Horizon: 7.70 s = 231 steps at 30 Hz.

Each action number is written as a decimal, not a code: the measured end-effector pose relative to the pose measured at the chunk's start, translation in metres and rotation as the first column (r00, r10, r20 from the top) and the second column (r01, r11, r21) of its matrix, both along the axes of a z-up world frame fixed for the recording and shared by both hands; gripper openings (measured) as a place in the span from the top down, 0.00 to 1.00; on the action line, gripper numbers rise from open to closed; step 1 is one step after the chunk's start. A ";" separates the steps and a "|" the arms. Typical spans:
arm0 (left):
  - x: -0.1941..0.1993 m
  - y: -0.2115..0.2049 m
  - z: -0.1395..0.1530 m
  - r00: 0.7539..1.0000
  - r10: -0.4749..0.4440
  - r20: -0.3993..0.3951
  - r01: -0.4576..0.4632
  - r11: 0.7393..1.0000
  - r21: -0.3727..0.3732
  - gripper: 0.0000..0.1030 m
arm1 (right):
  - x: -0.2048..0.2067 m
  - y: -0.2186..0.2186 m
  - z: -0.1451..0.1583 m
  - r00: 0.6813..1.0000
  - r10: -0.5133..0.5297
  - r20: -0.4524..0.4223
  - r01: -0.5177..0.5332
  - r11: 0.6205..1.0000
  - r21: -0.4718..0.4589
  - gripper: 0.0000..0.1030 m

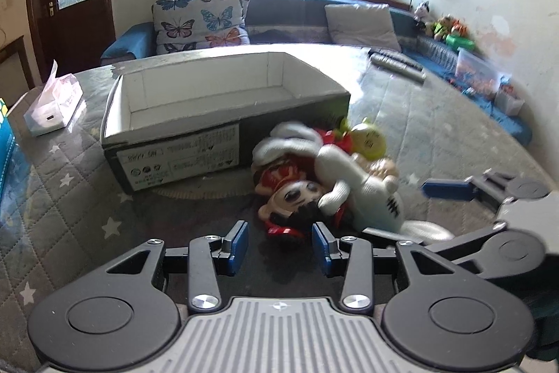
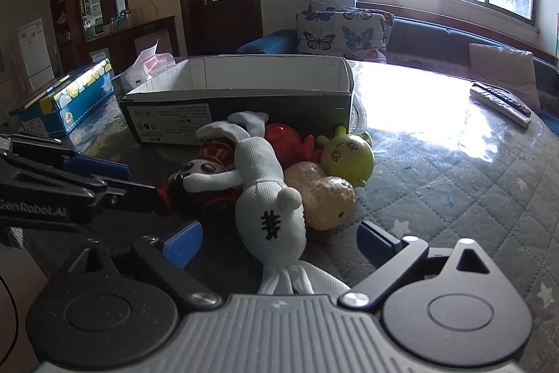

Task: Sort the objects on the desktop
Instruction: 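Close the right gripper on the white plush bunny's head and lift, then carry the bunny over the shoebox and open the right gripper, then lower the right gripper onto the red-haired figurine and close on it, then lift the figurine into the shoebox beside the bunny and release it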

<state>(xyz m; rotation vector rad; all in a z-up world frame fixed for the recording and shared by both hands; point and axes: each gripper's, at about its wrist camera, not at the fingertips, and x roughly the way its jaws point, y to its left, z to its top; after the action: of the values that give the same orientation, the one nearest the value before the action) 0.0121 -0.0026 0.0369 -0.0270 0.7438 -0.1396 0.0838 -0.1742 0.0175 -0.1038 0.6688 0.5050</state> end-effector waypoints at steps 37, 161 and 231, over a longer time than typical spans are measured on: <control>0.089 -0.007 -0.008 0.991 -0.064 -0.121 0.027 0.959 -0.281 0.71 | 0.012 -0.004 0.003 0.995 0.074 -0.062 -0.072 0.997 0.035 0.59; 0.089 0.057 -0.034 0.965 0.063 -0.256 -0.185 0.854 -0.486 0.62 | 0.016 0.070 0.005 0.953 0.296 -0.060 -0.299 0.952 -0.057 0.23; 0.263 0.071 -0.026 0.973 0.102 -0.207 -0.209 0.772 -0.600 0.68 | 0.228 0.100 0.011 0.928 0.353 -0.121 -0.372 0.898 -0.235 0.22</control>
<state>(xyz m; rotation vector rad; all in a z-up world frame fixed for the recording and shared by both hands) 0.2753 0.0686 0.0108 -0.7433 0.8294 -0.2206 0.3120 -0.0744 0.0288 -0.4615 0.7916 0.7839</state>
